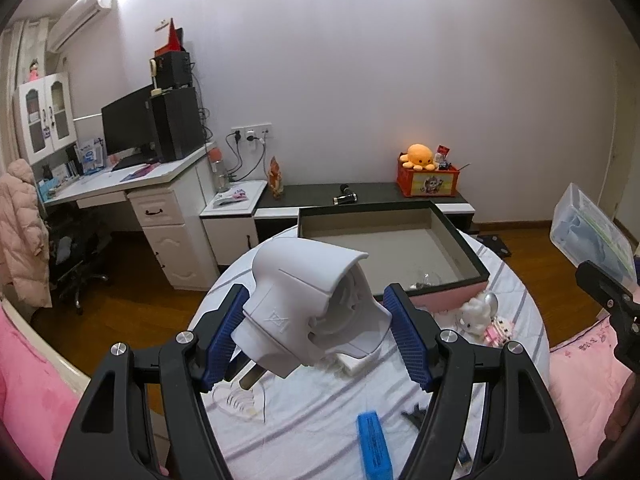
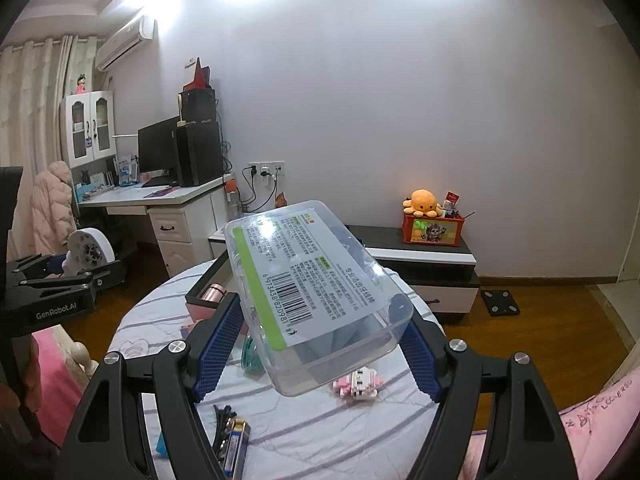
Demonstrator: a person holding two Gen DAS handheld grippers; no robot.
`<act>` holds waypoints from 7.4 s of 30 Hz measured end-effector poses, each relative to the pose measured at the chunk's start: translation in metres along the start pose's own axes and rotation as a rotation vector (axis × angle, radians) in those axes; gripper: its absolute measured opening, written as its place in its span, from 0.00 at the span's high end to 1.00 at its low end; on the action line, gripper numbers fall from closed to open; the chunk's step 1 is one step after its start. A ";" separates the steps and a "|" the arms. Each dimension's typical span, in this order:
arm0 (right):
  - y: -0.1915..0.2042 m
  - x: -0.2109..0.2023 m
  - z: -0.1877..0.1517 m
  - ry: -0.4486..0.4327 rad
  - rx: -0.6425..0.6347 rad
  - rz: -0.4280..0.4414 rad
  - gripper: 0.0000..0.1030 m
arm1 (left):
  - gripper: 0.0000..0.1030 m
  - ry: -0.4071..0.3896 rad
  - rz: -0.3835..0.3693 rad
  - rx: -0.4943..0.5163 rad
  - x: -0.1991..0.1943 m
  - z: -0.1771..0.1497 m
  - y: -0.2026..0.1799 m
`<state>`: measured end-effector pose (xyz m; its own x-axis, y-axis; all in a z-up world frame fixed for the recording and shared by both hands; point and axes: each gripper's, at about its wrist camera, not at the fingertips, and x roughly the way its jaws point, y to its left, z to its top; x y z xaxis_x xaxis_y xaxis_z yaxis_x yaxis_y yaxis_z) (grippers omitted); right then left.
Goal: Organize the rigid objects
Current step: 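Lift both items over the pink box and release them inside, then withdraw both tools back from the box, then grasp the pink block figure with the left tool while the right tool grasps the white astronaut, then lift the block figure and the astronaut toward the pink box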
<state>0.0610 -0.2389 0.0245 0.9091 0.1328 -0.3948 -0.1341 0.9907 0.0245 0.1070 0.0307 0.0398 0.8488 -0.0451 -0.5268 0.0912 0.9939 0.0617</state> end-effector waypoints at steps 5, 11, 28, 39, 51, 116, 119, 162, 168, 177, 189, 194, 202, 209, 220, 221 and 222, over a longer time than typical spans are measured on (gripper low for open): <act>0.005 0.036 0.012 0.012 -0.033 -0.001 0.26 | 0.31 0.013 -0.011 0.029 0.043 0.021 -0.003; 0.005 0.105 0.026 0.082 -0.043 0.010 0.26 | 0.31 0.080 -0.051 0.070 0.116 0.049 -0.006; -0.023 0.252 0.012 0.356 -0.067 -0.010 0.26 | 0.31 0.307 -0.070 0.221 0.249 0.054 -0.039; -0.033 0.261 0.011 0.407 -0.012 -0.012 0.21 | 0.01 0.320 0.028 0.213 0.255 0.051 -0.031; -0.037 0.258 0.017 0.407 0.015 0.006 0.21 | 0.01 0.316 0.039 0.204 0.245 0.054 -0.025; 0.008 -0.016 -0.022 0.148 -0.061 -0.063 0.21 | 0.00 0.070 0.172 0.036 -0.022 -0.046 0.002; 0.004 -0.002 -0.020 0.173 -0.055 -0.058 0.21 | 0.00 0.098 0.148 0.025 -0.008 -0.043 0.004; -0.043 0.207 -0.064 0.547 -0.011 -0.006 0.31 | 0.40 0.479 -0.137 -0.089 0.186 -0.057 0.001; -0.038 0.195 -0.058 0.515 -0.023 0.001 0.31 | 0.40 0.479 -0.115 -0.087 0.181 -0.054 0.002; -0.038 0.171 -0.042 0.456 -0.020 -0.014 0.30 | 0.40 0.438 -0.111 -0.085 0.155 -0.047 0.008; -0.029 0.096 -0.017 0.302 0.004 -0.028 0.30 | 0.40 0.303 -0.101 -0.086 0.087 -0.029 0.011; -0.024 0.060 -0.011 0.231 0.019 -0.019 0.30 | 0.40 0.229 -0.083 -0.067 0.054 -0.021 0.008; -0.012 0.007 -0.004 0.122 0.012 -0.025 0.30 | 0.40 0.102 -0.057 -0.047 -0.001 -0.015 0.007; -0.005 -0.022 -0.005 0.060 0.008 -0.007 0.30 | 0.40 0.019 -0.044 -0.041 -0.042 -0.014 0.007; -0.001 -0.038 -0.009 0.031 -0.007 0.017 0.30 | 0.40 -0.018 -0.048 -0.021 -0.064 -0.020 0.002; 0.000 -0.039 -0.010 0.029 -0.013 0.019 0.30 | 0.40 -0.016 -0.047 -0.021 -0.063 -0.020 0.001; 0.001 -0.040 -0.010 0.027 -0.015 0.019 0.30 | 0.40 -0.015 -0.046 -0.020 -0.063 -0.020 0.001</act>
<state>0.0205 -0.2439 0.0307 0.8955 0.1509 -0.4187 -0.1578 0.9873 0.0182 0.0431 0.0367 0.0562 0.8519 -0.0919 -0.5156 0.1196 0.9926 0.0208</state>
